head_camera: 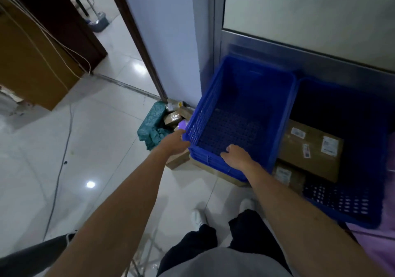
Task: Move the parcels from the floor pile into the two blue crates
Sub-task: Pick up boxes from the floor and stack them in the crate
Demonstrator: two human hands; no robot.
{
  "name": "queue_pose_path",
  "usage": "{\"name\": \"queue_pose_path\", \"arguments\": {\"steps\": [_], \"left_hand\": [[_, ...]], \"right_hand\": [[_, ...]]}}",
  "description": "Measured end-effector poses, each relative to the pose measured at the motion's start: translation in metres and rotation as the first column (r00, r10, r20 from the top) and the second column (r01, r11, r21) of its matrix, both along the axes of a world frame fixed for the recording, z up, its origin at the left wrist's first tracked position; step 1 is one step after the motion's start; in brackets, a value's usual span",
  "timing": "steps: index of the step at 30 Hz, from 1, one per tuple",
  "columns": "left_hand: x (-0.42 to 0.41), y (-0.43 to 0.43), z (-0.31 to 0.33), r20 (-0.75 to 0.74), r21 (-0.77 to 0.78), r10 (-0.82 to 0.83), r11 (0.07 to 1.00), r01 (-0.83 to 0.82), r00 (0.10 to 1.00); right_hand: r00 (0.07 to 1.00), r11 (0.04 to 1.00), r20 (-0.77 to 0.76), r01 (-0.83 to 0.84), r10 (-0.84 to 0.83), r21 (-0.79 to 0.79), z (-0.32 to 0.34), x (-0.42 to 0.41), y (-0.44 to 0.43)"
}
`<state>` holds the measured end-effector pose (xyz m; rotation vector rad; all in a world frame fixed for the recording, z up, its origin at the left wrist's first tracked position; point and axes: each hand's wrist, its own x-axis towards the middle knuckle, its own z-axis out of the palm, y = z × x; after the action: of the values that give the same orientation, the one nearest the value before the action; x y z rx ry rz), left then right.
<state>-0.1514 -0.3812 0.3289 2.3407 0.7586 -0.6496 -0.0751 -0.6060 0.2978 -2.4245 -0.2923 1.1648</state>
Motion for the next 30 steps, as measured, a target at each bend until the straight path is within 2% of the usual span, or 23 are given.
{"name": "queue_pose_path", "arguments": {"steps": [4, 14, 26, 30], "left_hand": [[-0.012, 0.019, 0.001, -0.02, 0.027, -0.005, 1.0, 0.006, 1.0], [-0.008, 0.078, -0.019, -0.197, 0.087, 0.044, 0.996, -0.028, 0.979], [0.006, 0.152, -0.081, -0.201, -0.024, 0.065, 0.997, -0.071, 0.977], [0.0, 0.183, -0.13, -0.253, -0.077, 0.05, 0.994, -0.071, 0.966]], "right_hand": [[0.998, 0.998, -0.004, -0.069, 0.069, -0.009, -0.01, 0.0, 0.034], [0.992, 0.989, 0.005, -0.128, 0.128, 0.069, -0.047, 0.037, 0.116], [0.952, 0.989, 0.282, -0.136, 0.116, 0.052, -0.072, 0.03, 0.233], [0.942, 0.982, 0.279, -0.19, 0.185, -0.01, -0.108, 0.018, 0.274]]}}
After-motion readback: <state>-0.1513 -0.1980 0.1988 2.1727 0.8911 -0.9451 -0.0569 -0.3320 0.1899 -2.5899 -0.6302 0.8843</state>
